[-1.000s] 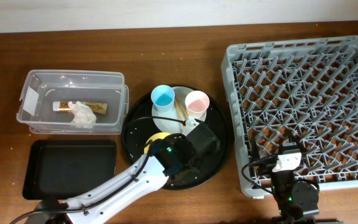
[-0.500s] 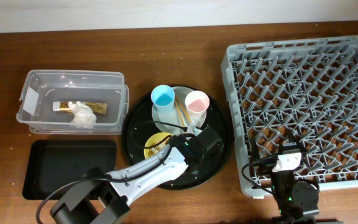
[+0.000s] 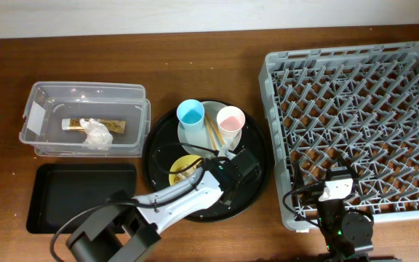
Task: Sort waste into correct bins and load items into the dishwasher rack
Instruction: 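Grasp the rim of the yellow bowl with the left gripper, then lift the yellow bowl left and tip its contents onto the black tray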
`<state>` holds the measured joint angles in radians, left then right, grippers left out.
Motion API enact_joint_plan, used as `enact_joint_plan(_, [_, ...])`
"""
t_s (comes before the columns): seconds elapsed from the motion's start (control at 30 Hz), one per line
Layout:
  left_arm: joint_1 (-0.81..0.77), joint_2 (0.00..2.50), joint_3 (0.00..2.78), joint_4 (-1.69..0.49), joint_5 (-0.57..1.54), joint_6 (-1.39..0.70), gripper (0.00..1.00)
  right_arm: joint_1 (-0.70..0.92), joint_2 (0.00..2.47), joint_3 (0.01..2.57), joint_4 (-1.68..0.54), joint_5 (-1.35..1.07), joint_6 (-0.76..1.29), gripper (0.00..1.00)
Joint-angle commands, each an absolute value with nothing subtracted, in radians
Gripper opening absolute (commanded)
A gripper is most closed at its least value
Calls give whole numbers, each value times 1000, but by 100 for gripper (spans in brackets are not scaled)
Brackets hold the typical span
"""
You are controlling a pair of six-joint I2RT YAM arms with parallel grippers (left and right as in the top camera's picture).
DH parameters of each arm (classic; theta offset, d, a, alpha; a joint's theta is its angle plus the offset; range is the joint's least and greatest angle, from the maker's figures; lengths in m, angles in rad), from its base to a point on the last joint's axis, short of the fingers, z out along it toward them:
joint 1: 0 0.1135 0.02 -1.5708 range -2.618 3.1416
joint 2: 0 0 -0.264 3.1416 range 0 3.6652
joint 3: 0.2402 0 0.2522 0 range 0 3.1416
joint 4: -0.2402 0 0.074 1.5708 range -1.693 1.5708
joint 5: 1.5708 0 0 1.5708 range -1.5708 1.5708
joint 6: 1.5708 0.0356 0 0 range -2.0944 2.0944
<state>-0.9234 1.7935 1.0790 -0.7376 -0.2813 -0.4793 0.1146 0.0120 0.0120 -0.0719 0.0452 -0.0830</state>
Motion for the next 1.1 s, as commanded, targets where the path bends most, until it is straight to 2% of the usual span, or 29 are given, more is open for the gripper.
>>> enact_joint_plan(0.0, [-920, 1807, 1078, -739, -344, -485, 11, 110, 6, 6, -76, 58, -86, 98])
enact_joint_plan(0.13, [-920, 1804, 1088, -746, -349, -485, 1, 110, 5, 6, -76, 58, -86, 98])
enact_joint_plan(0.27, [-920, 1787, 1110, -772, -344, -485, 0, 110, 5, 6, -76, 58, -86, 98])
enact_joint_plan(0.43, [-865, 1614, 1247, -980, -329, -485, 0, 110, 5, 6, -76, 58, -86, 98])
enact_joint_plan(0.6, [-555, 1401, 1253, -1040, -109, -385, 0, 110, 5, 6, -76, 58, -86, 98])
enact_joint_plan(0.7, [-319, 1351, 1253, -1109, -67, -330, 0, 110, 6, 6, -76, 58, -86, 98])
enact_joint_plan(0.83, [-131, 1351, 1252, -1145, -67, -229, 0, 110, 6, 6, -76, 58, -86, 99])
enact_joint_plan(1.07, [116, 1352, 1251, -1106, -7, -214, 0, 110, 6, 6, -76, 58, -86, 98])
